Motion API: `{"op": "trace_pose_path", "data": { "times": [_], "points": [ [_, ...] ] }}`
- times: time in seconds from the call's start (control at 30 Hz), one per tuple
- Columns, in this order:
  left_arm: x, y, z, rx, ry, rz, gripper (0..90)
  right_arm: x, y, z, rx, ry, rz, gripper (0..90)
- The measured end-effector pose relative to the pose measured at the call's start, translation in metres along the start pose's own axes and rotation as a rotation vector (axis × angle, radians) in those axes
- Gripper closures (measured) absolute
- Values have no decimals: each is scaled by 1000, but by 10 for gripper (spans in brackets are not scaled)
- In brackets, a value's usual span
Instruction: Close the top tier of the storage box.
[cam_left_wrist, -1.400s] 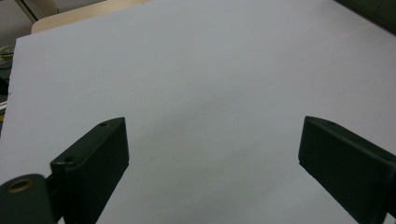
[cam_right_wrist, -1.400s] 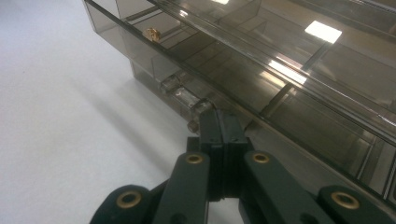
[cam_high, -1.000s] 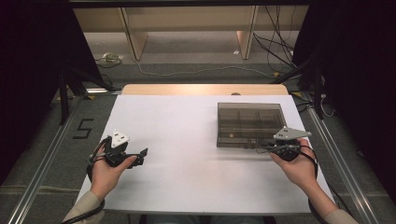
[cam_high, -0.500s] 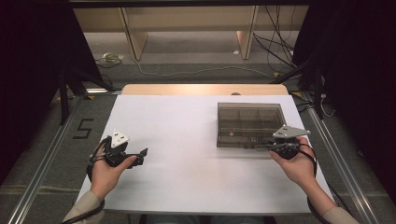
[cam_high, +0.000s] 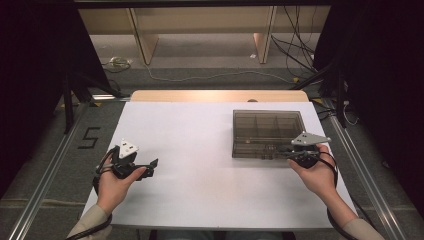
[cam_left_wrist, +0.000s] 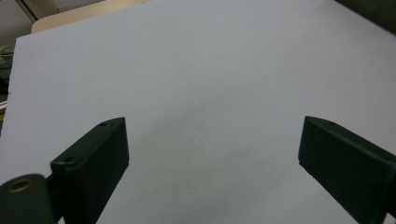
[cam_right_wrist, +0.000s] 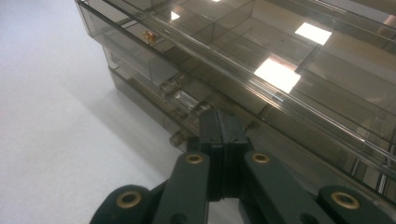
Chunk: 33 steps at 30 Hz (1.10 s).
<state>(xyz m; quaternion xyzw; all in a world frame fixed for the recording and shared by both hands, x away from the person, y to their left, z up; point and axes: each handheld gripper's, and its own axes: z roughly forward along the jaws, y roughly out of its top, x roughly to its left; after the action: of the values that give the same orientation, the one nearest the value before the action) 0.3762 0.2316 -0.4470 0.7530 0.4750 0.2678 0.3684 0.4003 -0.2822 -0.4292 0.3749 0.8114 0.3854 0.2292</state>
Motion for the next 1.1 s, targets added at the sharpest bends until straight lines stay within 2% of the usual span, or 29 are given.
{"op": "trace_pose_path", "data": {
  "times": [0.43, 1.1],
  "points": [
    [0, 0, 0, 0, -1, 3, 85, -4, 3, 7, 0, -15, 4, 900],
    [0, 0, 0, 7, -6, 7, 85, -4, 2, 7, -3, -19, 9, 900]
  ]
}}
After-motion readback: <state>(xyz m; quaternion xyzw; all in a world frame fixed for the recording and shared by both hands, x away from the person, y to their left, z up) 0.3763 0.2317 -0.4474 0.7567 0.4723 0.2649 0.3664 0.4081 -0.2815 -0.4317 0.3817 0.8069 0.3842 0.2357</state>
